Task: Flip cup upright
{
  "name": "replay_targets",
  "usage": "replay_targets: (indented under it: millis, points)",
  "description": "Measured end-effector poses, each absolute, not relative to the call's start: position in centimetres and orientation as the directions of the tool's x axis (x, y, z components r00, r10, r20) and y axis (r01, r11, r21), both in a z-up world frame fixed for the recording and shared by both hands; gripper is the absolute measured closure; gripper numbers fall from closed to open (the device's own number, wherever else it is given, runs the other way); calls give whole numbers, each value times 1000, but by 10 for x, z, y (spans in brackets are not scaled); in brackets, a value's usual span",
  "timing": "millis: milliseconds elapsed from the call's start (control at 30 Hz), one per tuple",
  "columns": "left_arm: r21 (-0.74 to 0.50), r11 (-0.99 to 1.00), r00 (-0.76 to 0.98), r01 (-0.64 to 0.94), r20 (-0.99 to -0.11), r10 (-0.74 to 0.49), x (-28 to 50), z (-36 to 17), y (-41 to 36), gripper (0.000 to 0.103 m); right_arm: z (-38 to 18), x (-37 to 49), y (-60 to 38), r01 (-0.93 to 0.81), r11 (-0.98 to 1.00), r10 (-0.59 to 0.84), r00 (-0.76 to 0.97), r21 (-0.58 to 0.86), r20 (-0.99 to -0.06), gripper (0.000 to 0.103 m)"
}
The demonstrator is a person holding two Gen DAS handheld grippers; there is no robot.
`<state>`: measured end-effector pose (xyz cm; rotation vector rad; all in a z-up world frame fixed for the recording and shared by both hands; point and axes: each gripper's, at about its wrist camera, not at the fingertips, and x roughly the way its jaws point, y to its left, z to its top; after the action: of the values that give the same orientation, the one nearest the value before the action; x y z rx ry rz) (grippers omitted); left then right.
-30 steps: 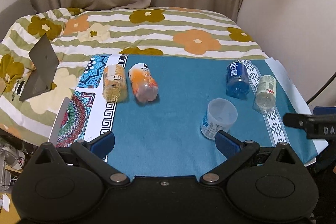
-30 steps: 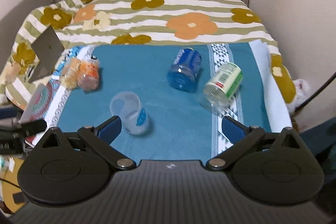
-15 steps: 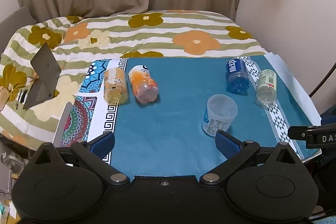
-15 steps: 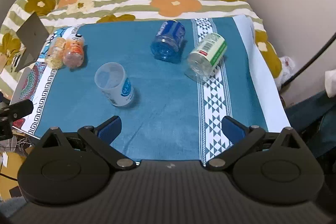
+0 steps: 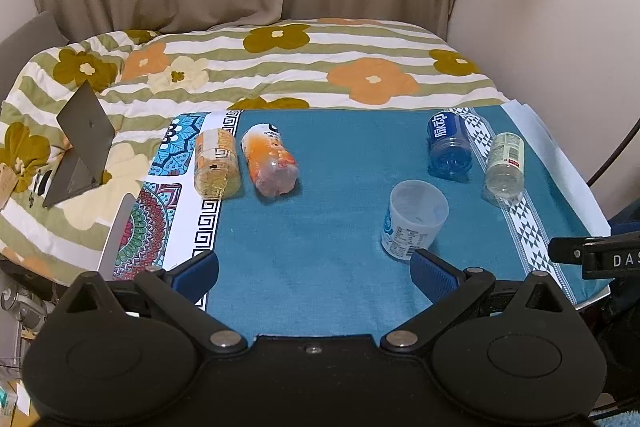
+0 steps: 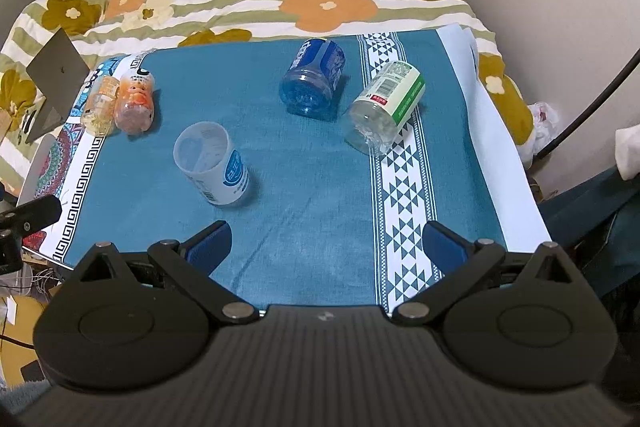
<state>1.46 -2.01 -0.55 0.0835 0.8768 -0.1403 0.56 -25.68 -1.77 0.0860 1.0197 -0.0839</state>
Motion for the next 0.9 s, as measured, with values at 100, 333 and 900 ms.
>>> replay_targets:
  millis: [100,333,900]
  points:
    - [17,988,632,154,-770,-86,14,-5,-21,0,-17,5,-257,107,994,-29,524,32,-851,0]
    - [16,989,636,149,-767,-84,10,-5,-22,0,-14,4,-256,99,995,-28,528,29,-848,0]
    - [13,990,651,137,-755,-80,7,-1,-21,0,-10,3,-257,101,994,-32,536,27,-844,0]
